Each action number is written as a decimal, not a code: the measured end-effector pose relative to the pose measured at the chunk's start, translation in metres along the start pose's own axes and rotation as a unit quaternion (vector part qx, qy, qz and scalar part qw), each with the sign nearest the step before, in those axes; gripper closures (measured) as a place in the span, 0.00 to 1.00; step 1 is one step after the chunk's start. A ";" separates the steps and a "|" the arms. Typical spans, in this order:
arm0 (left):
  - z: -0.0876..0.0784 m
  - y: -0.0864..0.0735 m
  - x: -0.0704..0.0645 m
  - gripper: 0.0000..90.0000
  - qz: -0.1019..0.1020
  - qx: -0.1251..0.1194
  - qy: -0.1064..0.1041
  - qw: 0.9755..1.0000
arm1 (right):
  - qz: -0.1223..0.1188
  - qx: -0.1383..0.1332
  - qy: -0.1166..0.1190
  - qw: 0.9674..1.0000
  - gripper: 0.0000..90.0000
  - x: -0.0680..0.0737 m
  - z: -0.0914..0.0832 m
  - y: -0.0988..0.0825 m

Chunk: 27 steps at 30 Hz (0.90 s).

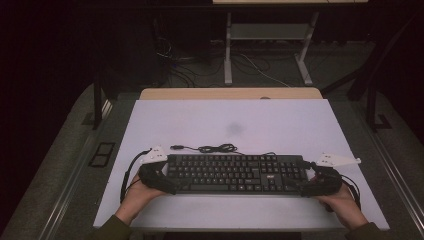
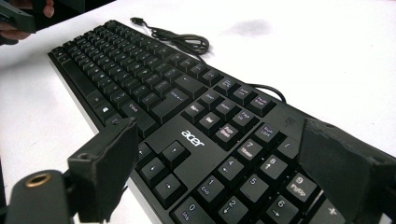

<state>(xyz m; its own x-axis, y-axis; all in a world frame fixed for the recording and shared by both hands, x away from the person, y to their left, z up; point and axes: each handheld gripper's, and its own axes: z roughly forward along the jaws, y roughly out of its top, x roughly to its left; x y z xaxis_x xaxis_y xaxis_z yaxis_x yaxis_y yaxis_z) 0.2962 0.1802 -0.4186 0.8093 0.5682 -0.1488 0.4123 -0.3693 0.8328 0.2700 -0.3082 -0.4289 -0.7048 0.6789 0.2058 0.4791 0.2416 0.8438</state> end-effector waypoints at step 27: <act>0.000 -0.001 -0.001 0.00 0.004 -0.005 -0.003 1.000 | -0.018 -0.005 0.019 1.000 0.14 0.010 0.010 0.011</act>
<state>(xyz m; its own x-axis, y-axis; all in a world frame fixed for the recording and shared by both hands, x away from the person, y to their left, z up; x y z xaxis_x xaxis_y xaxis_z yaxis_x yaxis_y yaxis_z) 0.2946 0.1800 -0.4186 0.8154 0.5604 -0.1452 0.4018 -0.3671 0.8389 0.2737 -0.2921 -0.4230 -0.7409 0.6430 0.1937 0.4480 0.2584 0.8559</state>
